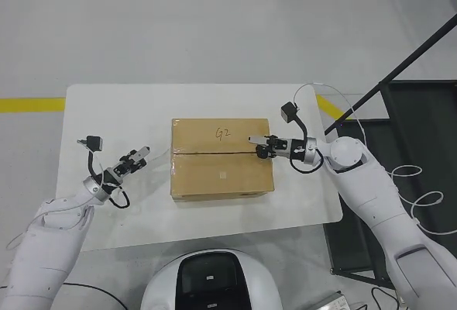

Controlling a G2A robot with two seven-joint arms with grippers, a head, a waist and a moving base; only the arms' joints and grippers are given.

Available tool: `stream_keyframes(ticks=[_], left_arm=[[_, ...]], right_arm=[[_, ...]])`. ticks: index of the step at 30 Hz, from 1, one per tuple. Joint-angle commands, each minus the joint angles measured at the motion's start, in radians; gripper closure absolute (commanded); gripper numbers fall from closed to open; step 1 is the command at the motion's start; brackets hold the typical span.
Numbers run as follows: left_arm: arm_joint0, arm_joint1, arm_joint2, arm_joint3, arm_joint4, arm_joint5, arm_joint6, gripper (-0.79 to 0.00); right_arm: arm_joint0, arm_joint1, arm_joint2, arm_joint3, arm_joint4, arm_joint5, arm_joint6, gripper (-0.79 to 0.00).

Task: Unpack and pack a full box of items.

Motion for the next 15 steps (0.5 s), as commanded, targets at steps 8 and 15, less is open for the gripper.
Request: stream_keyframes(ticks=[8, 15], left_arm=[[0.0, 0.0, 0.0, 0.0, 0.0, 0.0, 0.0, -0.785], [0.012, -0.006, 0.006, -0.022, -0.042, 0.02, 0.039, -0.785]], right_arm=[[0.0, 0.0, 0.0, 0.0, 0.0, 0.0, 0.0, -0.785], [0.0, 0.0, 0.0, 0.0, 0.0, 0.0, 0.0, -0.785]])
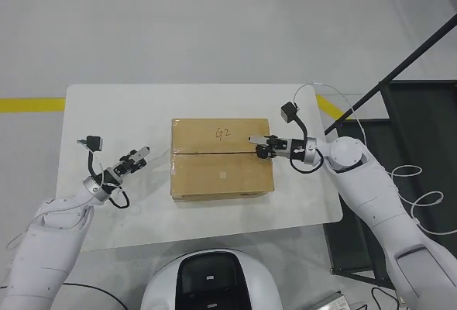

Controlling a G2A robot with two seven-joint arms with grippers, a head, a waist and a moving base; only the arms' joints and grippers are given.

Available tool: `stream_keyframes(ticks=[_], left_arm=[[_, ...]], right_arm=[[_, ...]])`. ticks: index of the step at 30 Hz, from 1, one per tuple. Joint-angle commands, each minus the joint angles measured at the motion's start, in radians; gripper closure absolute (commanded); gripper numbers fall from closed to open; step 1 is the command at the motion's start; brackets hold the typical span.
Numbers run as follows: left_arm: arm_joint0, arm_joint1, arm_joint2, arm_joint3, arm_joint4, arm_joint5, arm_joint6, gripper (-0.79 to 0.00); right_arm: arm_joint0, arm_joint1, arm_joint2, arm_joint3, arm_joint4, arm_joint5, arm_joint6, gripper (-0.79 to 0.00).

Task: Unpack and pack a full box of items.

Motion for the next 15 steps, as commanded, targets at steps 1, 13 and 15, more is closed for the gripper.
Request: stream_keyframes(ticks=[1, 13, 15], left_arm=[[0.018, -0.006, 0.012, -0.022, -0.048, 0.024, 0.032, -0.785], [0.252, -0.007, -0.059, -0.224, -0.316, 0.104, 0.131, -0.785], [0.288, -0.007, -0.068, -0.253, -0.345, 0.129, 0.136, -0.785]], right_arm=[[0.0, 0.0, 0.0, 0.0, 0.0, 0.0, 0.0, -0.785], [0.0, 0.0, 0.0, 0.0, 0.0, 0.0, 0.0, -0.785], [0.0, 0.0, 0.0, 0.0, 0.0, 0.0, 0.0, -0.785]])
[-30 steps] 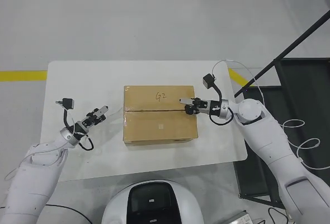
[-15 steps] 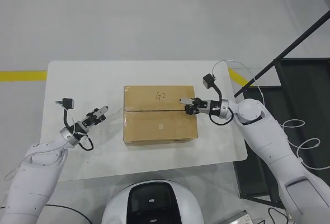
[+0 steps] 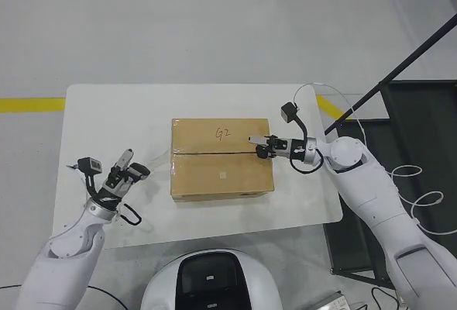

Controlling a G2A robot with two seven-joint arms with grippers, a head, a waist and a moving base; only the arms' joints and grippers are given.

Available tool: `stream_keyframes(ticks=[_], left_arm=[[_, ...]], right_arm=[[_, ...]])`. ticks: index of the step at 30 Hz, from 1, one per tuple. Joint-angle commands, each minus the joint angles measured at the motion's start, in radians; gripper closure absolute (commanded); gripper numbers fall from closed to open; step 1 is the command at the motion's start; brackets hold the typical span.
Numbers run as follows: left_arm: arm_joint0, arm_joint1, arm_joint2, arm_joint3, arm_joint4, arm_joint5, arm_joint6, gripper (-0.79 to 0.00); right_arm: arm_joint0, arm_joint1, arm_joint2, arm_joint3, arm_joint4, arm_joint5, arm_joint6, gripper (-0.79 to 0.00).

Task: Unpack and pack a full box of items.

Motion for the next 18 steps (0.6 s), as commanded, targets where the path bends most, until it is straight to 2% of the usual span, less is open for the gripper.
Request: stream_keyframes(ticks=[1, 7, 18], left_arm=[[0.033, -0.001, -0.005, -0.022, -0.031, 0.026, 0.009, -0.785], [0.054, -0.016, 0.036, -0.011, -0.094, 0.102, 0.057, -0.785], [0.0, -0.055, 0.102, 0.105, -0.152, 0.078, 0.197, -0.785]], right_arm=[[0.0, 0.0, 0.0, 0.0, 0.0, 0.0, 0.0, -0.785], [0.0, 0.0, 0.0, 0.0, 0.0, 0.0, 0.0, -0.785], [0.0, 0.0, 0.0, 0.0, 0.0, 0.0, 0.0, -0.785]])
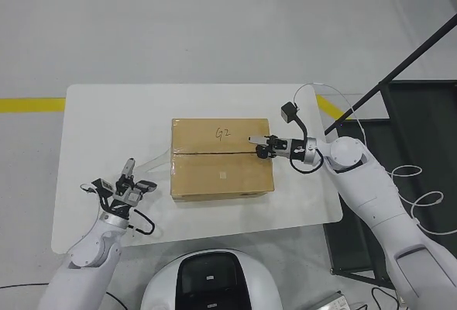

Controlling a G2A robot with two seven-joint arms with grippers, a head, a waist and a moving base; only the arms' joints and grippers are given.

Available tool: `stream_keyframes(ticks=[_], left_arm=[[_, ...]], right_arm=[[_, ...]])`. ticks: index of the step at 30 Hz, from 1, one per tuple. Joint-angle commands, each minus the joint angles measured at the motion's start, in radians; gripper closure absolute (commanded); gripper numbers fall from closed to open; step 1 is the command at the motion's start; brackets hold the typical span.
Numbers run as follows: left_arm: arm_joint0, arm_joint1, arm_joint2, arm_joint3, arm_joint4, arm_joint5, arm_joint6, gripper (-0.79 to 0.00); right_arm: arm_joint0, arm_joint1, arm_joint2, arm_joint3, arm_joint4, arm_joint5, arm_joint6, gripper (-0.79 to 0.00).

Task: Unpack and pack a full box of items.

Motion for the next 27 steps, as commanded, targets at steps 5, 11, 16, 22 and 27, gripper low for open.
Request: stream_keyframes(ticks=[5, 11, 16, 22, 27], left_arm=[[-0.032, -0.015, 0.012, 0.053, -0.036, 0.007, 0.023, -0.573], [-0.052, -0.029, 0.02, 0.082, -0.078, 0.017, 0.009, 0.0], [-0.046, -0.034, 0.005, 0.079, -0.096, -0.002, 0.003, 0.0], [-0.017, -0.036, -0.03, 0.031, -0.103, -0.052, -0.003, 0.0], [0.0, -0.036, -0.053, -0.048, -0.122, -0.05, -0.072, 0.0]], right_arm=[[0.0, 0.0, 0.0, 0.0, 0.0, 0.0, 0.0, -0.785], [0.0, 0.0, 0.0, 0.0, 0.0, 0.0, 0.0, -0.785], [0.0, 0.0, 0.0, 0.0, 0.0, 0.0, 0.0, -0.785], [0.0, 0.0, 0.0, 0.0, 0.0, 0.0, 0.0, -0.785], [0.0, 0.0, 0.0, 0.0, 0.0, 0.0, 0.0, -0.785]])
